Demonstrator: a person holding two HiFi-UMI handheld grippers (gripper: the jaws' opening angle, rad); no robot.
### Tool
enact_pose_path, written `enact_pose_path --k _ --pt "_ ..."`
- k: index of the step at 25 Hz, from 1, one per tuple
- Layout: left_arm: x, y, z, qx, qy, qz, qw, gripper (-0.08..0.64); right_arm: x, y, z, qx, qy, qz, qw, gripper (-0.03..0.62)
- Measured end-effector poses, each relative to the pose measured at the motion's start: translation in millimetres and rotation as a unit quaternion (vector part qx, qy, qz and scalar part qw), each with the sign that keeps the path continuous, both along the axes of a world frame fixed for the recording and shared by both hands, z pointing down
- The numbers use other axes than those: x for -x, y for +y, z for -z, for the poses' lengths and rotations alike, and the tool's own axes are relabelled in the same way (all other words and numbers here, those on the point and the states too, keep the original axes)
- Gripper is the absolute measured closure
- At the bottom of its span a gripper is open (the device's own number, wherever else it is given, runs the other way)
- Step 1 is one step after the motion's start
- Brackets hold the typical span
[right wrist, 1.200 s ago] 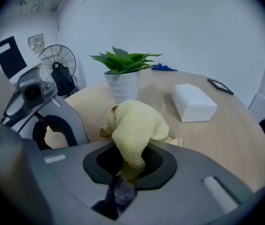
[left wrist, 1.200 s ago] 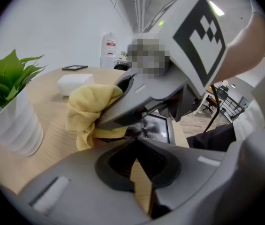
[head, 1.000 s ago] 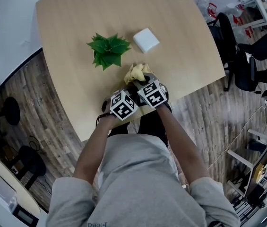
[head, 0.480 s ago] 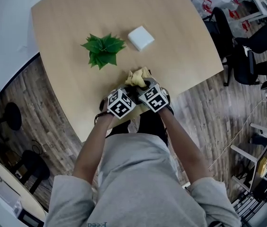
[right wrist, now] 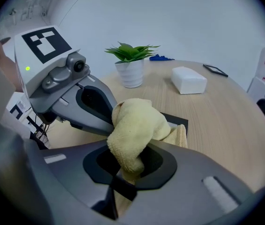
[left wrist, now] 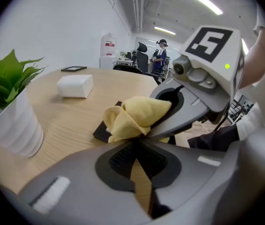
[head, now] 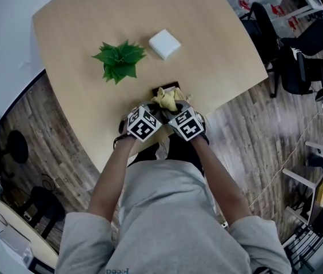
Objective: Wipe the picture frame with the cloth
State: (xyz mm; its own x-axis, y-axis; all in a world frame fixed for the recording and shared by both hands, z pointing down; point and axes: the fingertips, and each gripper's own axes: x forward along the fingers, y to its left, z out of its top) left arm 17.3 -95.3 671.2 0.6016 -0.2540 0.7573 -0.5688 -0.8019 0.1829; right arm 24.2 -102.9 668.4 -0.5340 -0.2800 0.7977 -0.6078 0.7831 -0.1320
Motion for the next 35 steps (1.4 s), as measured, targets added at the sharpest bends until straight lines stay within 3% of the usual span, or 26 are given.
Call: enact_pose_path --k 10,22,31,35 --pt "1 2 0 -0.011 -0.01 -0.004 0.9999 0.508 -8 23 -2 0.009 -0.002 -0.052 0.999 0.537" --pt "0 0 -1 -0.011 -0.011 -0.001 0.9999 0.508 -9 36 4 -0.003 -0.003 -0.08 0.997 0.538" --pt "1 1 0 -0.005 -0.005 -0.003 1.0 0.508 -8 58 2 -0.02 0.003 -0.054 0.998 0.538" --pt "1 1 0 -0.003 -0.001 -0.004 1.0 0.508 -9 70 4 -0.009 -0.016 -0.035 0.999 0.537"
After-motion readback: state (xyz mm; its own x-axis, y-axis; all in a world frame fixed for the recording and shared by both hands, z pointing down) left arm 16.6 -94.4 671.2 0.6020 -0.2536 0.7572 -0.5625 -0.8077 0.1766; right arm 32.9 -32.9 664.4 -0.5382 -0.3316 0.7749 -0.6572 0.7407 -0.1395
